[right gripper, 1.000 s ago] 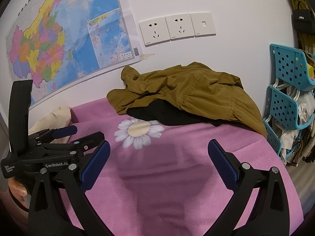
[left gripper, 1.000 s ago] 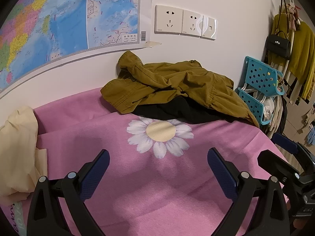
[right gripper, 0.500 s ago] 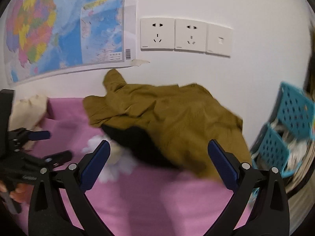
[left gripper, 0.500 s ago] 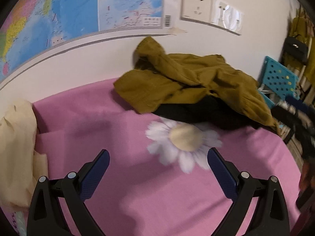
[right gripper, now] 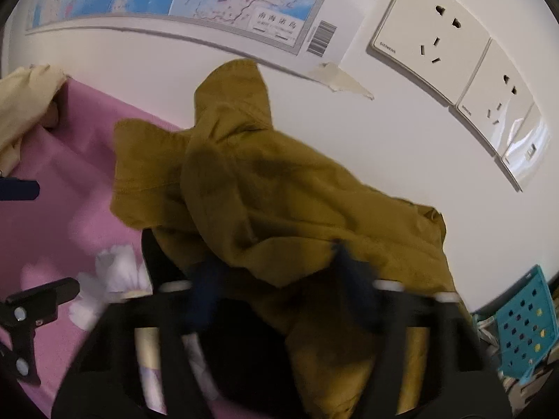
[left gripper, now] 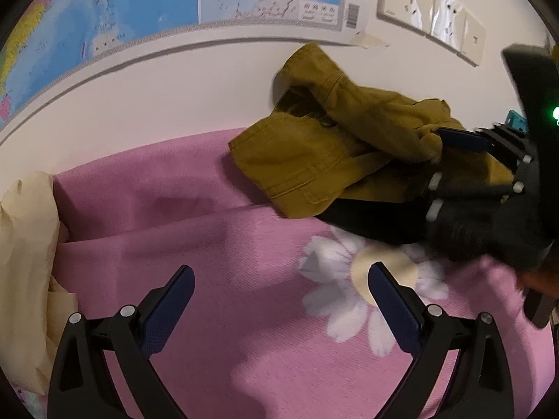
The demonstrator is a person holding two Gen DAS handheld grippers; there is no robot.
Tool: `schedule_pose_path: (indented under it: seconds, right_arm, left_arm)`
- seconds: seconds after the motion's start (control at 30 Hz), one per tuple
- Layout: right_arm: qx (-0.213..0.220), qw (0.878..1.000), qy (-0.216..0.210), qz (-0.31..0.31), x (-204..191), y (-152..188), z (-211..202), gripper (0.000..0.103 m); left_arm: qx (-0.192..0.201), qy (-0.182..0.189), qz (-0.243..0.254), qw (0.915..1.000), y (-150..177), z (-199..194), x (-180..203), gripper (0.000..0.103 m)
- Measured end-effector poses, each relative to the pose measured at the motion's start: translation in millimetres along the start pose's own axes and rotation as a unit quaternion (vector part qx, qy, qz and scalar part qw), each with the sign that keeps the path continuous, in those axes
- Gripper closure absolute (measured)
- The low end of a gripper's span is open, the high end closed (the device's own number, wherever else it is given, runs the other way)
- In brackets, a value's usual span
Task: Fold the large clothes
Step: 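Reach both grippers to the olive shirt and grasp its shoulders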
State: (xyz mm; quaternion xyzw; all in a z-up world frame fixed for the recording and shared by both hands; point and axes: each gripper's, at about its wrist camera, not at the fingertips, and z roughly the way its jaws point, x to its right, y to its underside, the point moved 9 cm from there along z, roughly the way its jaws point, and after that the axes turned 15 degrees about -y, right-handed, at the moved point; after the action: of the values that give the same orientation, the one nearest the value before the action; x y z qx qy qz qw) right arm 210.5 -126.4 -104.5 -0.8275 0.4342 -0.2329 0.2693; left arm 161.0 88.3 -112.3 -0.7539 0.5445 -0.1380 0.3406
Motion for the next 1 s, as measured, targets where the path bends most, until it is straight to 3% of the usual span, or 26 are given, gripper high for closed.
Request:
schedule_pose_path:
  seconds: [0.03, 0.07, 0.17, 0.23, 0.3, 0.33, 0.53, 0.57, 0.6, 0.63, 0.7, 0.83, 0.93, 1.0]
  right_arm:
    - [0.009, 1.0, -0.016, 0.011, 5, -2, -5, 0.068]
    - [0.02, 0.999, -0.036, 0.031, 12, -4, -15, 0.085]
    - [0.066, 0.995, -0.044, 0.062, 38, -12, -54, 0.088]
    - [0.085, 0.991, -0.06, 0.088, 50, -16, -72, 0.08]
    - [0.079, 0.991, -0.068, 0.087, 51, -18, -73, 0.049]
    - [0.068, 0.993, -0.063, 0.068, 47, -19, -66, 0.043]
    - [0.027, 0.998, -0.058, 0.01, 21, -30, -19, 0.039]
    - [0.025, 0.998, -0.06, 0.007, 20, -32, -14, 0.045]
    - [0.023, 0.998, -0.056, 0.006, 20, -35, -11, 0.079]
    - [0.018, 0.997, -0.069, 0.022, 23, -37, -10, 0.095]
    - [0.039, 0.997, -0.068, 0.029, 30, -51, -21, 0.098]
    - [0.114, 0.99, -0.071, 0.043, 55, -73, -103, 0.099]
    - [0.154, 0.985, -0.047, 0.06, 83, -79, -175, 0.099]
    - [0.169, 0.982, -0.041, 0.073, 94, -84, -200, 0.1]
  left_arm:
    - [0.0, -0.001, 0.0, 1.0, 0, 2, -1, 0.007]
    - [0.001, -0.004, -0.001, 1.0, -1, 4, -3, 0.007]
    - [0.003, -0.009, -0.006, 0.9999, -6, 11, -6, 0.007]
    - [-0.001, -0.008, -0.011, 0.9999, -10, 16, -8, 0.007]
    - [-0.004, -0.01, -0.016, 0.9998, -13, 21, -10, 0.007]
    - [-0.005, -0.01, -0.016, 0.9998, -14, 23, -10, 0.007]
    - [-0.009, -0.012, -0.018, 0.9997, -11, 28, -15, 0.007]
    - [-0.011, -0.012, -0.018, 0.9997, -10, 31, -15, 0.007]
    - [-0.014, -0.012, -0.017, 0.9997, -11, 33, -16, 0.007]
    - [-0.016, -0.01, -0.016, 0.9997, -10, 34, -16, 0.007]
    - [-0.016, 0.003, -0.016, 0.9997, -11, 35, -14, 0.007]
    - [0.016, 0.041, -0.018, 0.9989, -18, 25, -14, 0.007]
    - [0.042, 0.107, -0.02, 0.9932, -28, 9, -4, 0.007]
    - [0.069, 0.152, -0.026, 0.9856, -34, -10, 2, 0.007]
